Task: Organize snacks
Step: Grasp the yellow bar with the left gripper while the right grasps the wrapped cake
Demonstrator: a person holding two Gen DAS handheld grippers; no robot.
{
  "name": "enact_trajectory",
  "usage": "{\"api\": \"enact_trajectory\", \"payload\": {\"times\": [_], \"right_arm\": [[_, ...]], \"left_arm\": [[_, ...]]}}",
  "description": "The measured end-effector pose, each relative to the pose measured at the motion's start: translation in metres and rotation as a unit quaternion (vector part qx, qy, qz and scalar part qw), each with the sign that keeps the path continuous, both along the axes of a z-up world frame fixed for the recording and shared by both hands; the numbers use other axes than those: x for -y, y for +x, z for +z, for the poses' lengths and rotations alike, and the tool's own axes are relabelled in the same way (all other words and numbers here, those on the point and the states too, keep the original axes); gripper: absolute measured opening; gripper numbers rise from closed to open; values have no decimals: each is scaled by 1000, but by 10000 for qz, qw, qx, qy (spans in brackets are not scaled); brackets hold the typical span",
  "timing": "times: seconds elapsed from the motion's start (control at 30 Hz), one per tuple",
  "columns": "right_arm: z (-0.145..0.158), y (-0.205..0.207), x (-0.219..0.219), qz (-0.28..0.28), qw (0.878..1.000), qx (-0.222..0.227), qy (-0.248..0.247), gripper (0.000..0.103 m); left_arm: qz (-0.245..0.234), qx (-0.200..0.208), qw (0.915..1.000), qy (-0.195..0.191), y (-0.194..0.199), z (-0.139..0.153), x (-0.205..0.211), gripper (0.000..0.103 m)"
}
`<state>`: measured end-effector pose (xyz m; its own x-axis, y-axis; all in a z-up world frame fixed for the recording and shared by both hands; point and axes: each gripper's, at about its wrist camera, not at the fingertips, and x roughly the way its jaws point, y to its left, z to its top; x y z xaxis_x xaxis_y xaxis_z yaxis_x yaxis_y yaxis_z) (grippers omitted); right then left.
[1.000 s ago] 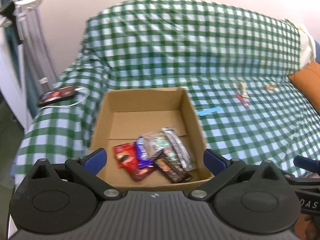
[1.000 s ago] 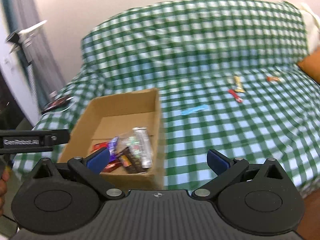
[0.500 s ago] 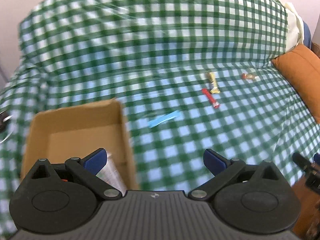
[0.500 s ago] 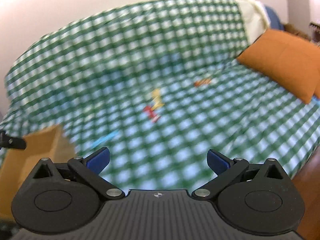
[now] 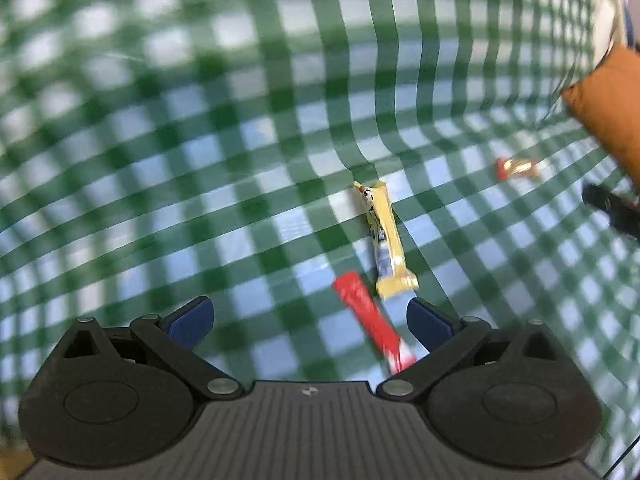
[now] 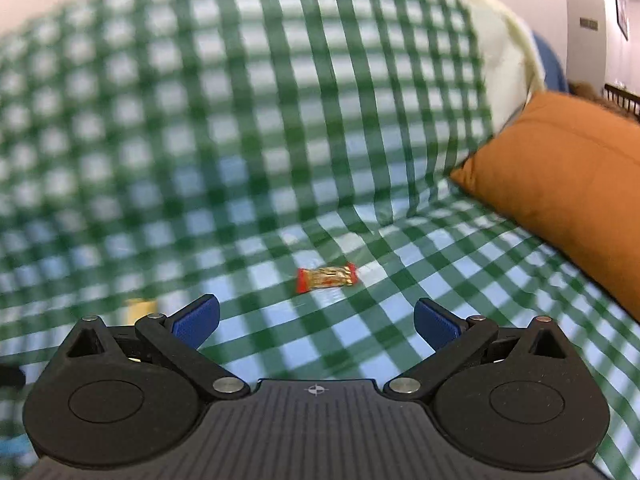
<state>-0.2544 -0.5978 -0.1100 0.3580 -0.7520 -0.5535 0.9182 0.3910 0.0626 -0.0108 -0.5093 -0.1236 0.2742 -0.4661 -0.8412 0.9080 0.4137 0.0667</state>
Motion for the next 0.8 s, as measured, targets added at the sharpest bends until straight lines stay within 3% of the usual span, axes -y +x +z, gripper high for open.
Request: {"api": "enact_trajectory", "payload": {"times": [0.17,0.3,0.37,0.4,0.5,0.6,0.8], "right_arm": [[-49,45,83,18,9999,-160,53,103],[-92,75,127,-128,9980,-601,135,103],[-114,76,138,-268,9970,-685,238,103],[-123,65,134,-316,9993,-179,-3,103],[-125,56,135,-315,9995,87,7,103],[-128,69,137,-329,9992,-237,-34,103],[-128,67,136,-333,9992,-227,-39,103]], "left_arm": [[-251,-490,9984,124,20,-48,62,103],[-234,-815,9964,39,33,-76,88,103],[-304,-566,9979,-11,30,-83,92,103],[-396,-329,9986,-88,25,-85,92,103],[-473,-85,9986,-218,19,-91,89,103],[-432,-125,9987,-234,22,-92,89,103],[-493,-88,9984,-253,19,-91,90,103]]}}
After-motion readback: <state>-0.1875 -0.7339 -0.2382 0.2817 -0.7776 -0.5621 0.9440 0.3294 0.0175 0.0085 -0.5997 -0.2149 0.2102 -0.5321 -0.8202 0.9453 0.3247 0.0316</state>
